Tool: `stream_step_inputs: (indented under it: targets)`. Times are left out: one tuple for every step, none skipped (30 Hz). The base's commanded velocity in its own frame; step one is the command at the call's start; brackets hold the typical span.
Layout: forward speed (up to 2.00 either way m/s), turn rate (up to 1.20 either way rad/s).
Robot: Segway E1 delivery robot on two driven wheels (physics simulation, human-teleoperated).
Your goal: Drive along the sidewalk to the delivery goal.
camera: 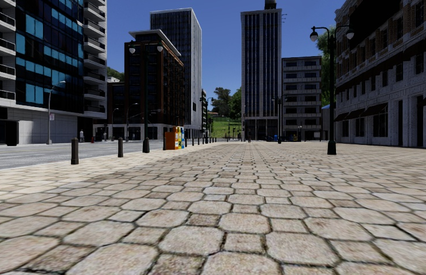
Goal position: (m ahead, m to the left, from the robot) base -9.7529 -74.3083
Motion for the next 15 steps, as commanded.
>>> stream_step_inputs:
  targets:
    - [0.0, 0.0]
    - [0.0, 0.0]
    - [0.0, 0.0]
    - [0.0, 0.0]
    - [0.0, 0.0]
    - [0.0, 0.0]
    - [0.0, 0.0]
    - [0.0, 0.0]
    - [0.0, 0.0]
    - [0.0, 0.0]
    - [0.0, 0.0]
    - [0.0, 0.0]
    - [0.0, 0.0]
    - [0.0, 0.0]
    - [0.0, 0.0]
